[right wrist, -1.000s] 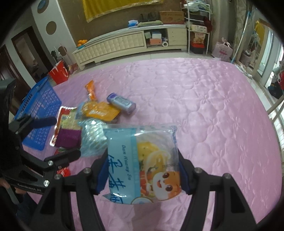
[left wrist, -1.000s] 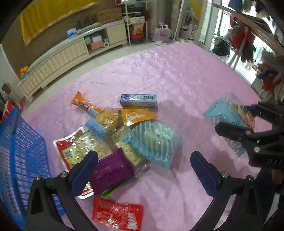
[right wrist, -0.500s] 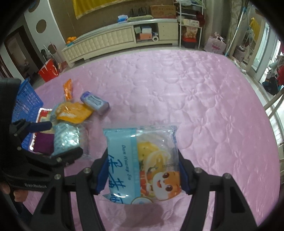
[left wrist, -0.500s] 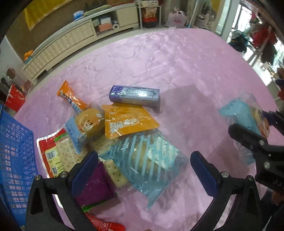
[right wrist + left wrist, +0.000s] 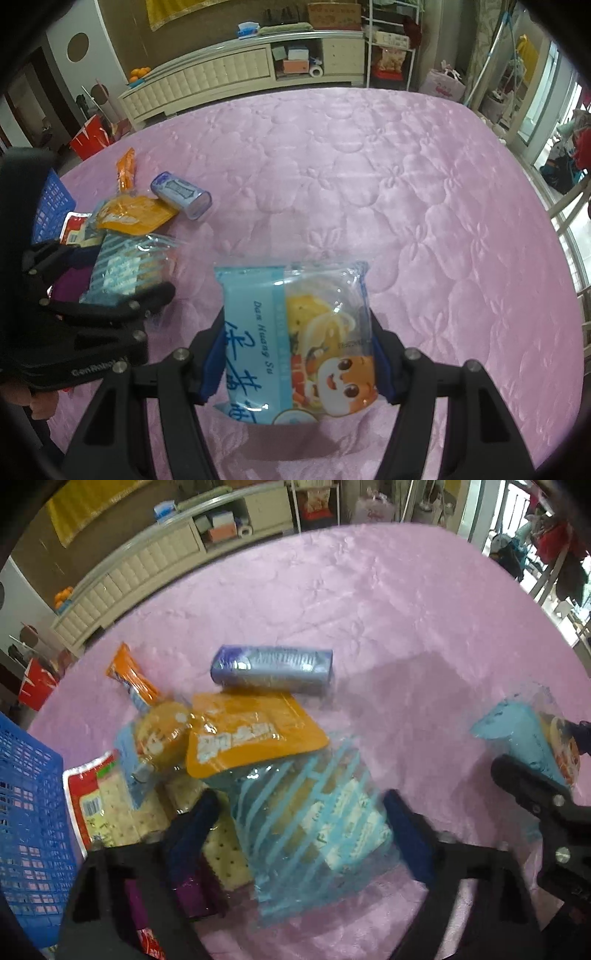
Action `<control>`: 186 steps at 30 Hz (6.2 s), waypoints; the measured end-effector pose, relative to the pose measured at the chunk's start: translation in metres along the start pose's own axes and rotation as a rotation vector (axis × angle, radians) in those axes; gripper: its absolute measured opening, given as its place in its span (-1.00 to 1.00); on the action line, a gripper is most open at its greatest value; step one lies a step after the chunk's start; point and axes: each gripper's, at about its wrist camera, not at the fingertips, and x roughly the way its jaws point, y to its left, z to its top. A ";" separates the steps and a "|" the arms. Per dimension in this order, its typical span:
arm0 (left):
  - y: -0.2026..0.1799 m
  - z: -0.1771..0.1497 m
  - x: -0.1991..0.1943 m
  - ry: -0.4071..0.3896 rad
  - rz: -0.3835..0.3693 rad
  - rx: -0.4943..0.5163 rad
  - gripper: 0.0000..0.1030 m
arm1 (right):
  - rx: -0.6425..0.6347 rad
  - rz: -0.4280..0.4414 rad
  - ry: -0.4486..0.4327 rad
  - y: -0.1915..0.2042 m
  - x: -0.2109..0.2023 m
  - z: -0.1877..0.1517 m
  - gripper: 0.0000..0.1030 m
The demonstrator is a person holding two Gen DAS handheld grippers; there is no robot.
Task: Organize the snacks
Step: 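Grasp the light-blue striped bag with the left gripper while the right holds its bag, then carry both bags over the blue basket and lower them inside, then open both grippers to drop the bags into the basket and withdraw, then grasp the red sauce packet with the right gripper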
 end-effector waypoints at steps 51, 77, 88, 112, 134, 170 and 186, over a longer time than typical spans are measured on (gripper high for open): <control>0.266 -0.150 -0.246 -0.343 0.028 -0.259 0.32 | -0.307 0.179 -0.209 0.290 -0.128 0.044 0.35; 0.387 -0.113 -0.182 -0.240 0.068 -0.283 0.32 | -0.420 0.189 -0.102 0.370 -0.045 0.115 0.35; 0.416 -0.082 -0.137 -0.164 0.059 -0.282 0.32 | -0.441 0.144 -0.063 0.383 -0.010 0.144 0.36; 0.415 -0.083 -0.160 -0.196 0.087 -0.326 0.55 | -0.354 0.159 -0.089 0.361 -0.037 0.143 0.86; 0.285 -0.120 -0.268 -0.308 0.070 -0.205 0.55 | -0.291 0.132 -0.192 0.275 -0.149 0.085 0.86; 0.165 -0.210 -0.159 -0.165 0.019 -0.246 0.55 | -0.563 0.239 -0.010 0.214 -0.031 -0.048 0.86; 0.182 -0.236 -0.091 -0.027 -0.022 -0.314 0.55 | -0.698 0.275 0.117 0.245 0.037 -0.056 0.86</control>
